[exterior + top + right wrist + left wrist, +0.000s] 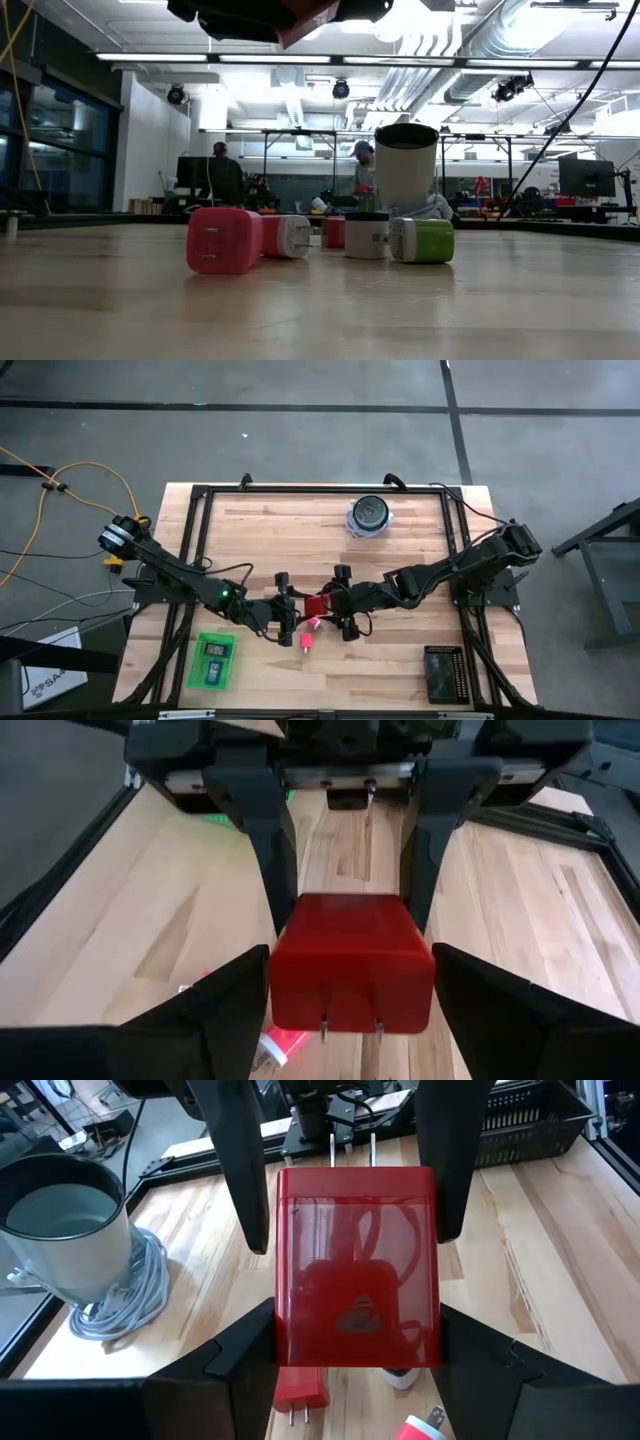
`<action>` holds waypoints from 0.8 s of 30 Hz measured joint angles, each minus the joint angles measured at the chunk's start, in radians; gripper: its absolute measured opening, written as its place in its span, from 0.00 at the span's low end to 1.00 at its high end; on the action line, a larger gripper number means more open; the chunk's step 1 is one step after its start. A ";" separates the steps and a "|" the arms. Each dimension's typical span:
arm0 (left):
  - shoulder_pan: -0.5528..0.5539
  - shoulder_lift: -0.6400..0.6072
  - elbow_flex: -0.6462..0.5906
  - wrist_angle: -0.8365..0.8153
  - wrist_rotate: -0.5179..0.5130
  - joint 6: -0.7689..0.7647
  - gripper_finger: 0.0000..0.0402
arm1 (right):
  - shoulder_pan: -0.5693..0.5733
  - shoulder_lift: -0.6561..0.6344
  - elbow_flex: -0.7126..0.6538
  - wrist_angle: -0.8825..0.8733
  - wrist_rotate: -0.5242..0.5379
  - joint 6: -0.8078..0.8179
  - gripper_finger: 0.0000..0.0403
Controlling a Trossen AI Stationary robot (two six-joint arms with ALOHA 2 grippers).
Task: Pick & Place Office items
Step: Put the left red charger adapter into the black bin
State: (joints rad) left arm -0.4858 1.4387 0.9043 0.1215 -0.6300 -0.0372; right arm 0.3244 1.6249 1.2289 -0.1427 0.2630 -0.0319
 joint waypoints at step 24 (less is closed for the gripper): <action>0.000 0.000 0.000 0.033 0.000 0.031 0.52 | 0.000 0.000 0.000 0.016 -0.003 0.000 0.61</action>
State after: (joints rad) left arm -0.4862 1.4387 0.9043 0.1547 -0.6296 -0.0067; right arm 0.3244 1.6249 1.2293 -0.1272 0.2596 -0.0315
